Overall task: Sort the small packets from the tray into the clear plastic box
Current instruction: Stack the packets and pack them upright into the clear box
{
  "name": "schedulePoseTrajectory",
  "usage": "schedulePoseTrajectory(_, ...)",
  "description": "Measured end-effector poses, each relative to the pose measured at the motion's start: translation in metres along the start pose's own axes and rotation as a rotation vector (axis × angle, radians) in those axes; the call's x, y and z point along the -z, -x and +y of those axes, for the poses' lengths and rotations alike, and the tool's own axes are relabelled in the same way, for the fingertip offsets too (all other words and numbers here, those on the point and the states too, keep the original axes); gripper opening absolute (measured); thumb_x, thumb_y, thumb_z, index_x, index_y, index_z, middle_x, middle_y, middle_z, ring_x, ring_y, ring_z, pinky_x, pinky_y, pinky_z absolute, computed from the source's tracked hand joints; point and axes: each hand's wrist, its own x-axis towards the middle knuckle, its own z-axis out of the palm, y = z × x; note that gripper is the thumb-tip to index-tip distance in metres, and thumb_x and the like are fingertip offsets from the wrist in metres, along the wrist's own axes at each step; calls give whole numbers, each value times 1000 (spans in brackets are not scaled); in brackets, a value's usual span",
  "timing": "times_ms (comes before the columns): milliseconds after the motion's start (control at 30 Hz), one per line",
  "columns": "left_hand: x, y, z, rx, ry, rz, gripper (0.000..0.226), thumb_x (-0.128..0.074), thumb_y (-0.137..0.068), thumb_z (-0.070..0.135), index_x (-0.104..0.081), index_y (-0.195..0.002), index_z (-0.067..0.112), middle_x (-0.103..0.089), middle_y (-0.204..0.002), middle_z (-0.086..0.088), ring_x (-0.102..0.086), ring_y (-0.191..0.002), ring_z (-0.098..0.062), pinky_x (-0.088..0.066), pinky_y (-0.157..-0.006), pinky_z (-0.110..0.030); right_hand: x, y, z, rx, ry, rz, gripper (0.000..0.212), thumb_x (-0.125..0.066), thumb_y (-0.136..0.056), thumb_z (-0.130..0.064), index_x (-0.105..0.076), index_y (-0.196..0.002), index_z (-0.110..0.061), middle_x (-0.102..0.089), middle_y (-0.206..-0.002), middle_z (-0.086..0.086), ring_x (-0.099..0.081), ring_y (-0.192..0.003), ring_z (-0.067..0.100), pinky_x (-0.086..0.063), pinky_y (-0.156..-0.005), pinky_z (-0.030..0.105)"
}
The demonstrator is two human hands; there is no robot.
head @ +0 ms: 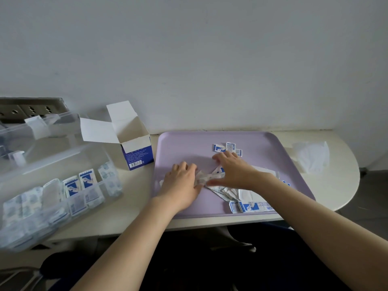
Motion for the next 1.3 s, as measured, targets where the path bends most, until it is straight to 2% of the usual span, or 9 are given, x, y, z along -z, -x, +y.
schedulePoseTrajectory(133, 3, 7, -1, 31, -88, -20, 47, -45, -95, 41, -37, -134, 15, -40, -131, -8, -38, -121, -26, -35, -96, -36, 3, 12, -2, 13, 133, -90, 80, -69, -71, -57, -39, -133, -18, -40, -132, 1, -36, -123, 21, -35, -103, 36)
schedulePoseTrajectory(300, 10, 17, -14, 65, -138, -4, 33, -39, -98, 24, -42, -129, 15, -44, -130, -6, -42, -119, -26, -33, -93, -34, 6, 16, -8, 5, 154, -82, 60, -70, -74, -51, -47, -119, -20, -49, -123, -1, -42, -114, 20, -36, -94, 32)
schedulePoseTrajectory(467, 18, 32, -25, 119, -244, -137, 35, -38, -96, 16, -40, -131, 20, -40, -129, -4, -38, -123, -22, -31, -96, -42, 4, 26, -12, -14, 174, -88, 59, -58, -83, -53, -44, -129, -19, -45, -128, 3, -41, -120, 22, -37, -100, 35)
schedulePoseTrajectory(567, 21, 36, -29, 125, -193, -206, 44, -51, -91, 24, -38, -133, 22, -35, -129, -5, -35, -126, -22, -33, -95, -43, 2, 31, -14, -34, 102, -104, 47, -51, -93, -39, -43, -133, -15, -41, -133, 8, -37, -125, 25, -34, -105, 37)
schedulePoseTrajectory(733, 23, 38, -32, 166, -71, -231, 52, -65, -84, 37, -40, -128, 20, -41, -129, -4, -36, -122, -22, -33, -93, -39, 2, 37, -16, -69, 78, -112, 58, -62, -88, -31, -38, -137, -14, -38, -137, 6, -39, -126, 27, -33, -102, 35)
schedulePoseTrajectory(933, 24, 40, -28, 177, -29, -219, 33, -58, -90, 35, -45, -115, 17, -52, -116, -4, -43, -108, -22, -33, -90, -36, 2, 38, -18, -128, 50, -101, 56, -65, -85, -35, -41, -131, -14, -49, -131, 7, -44, -118, 27, -38, -91, 32)
schedulePoseTrajectory(1067, 21, 39, -25, 193, -35, -244, 25, -56, -92, 39, -46, -103, 18, -55, -113, -3, -46, -106, -22, -33, -88, -37, 2, 37, -16, -163, 16, -102, 52, -66, -83, -39, -44, -124, -16, -54, -123, 8, -45, -111, 26, -33, -79, 29)
schedulePoseTrajectory(1200, 17, 37, -20, 187, -25, -211, 21, -57, -92, 34, -57, -103, 17, -58, -111, -3, -47, -107, -23, -31, -86, -35, 1, 35, -18, -147, 29, -108, 50, -66, -84, -36, -48, -125, -15, -51, -124, 6, -45, -111, 23, -38, -89, 29)
schedulePoseTrajectory(1300, 13, 36, -14, 194, 34, -165, 18, -58, -91, 33, -49, -98, 19, -58, -108, -3, -50, -101, -23, -31, -86, -34, -1, 33, -21, -123, 11, -118, 47, -63, -86, -30, -48, -126, -11, -49, -125, 7, -47, -113, 24, -38, -92, 29)
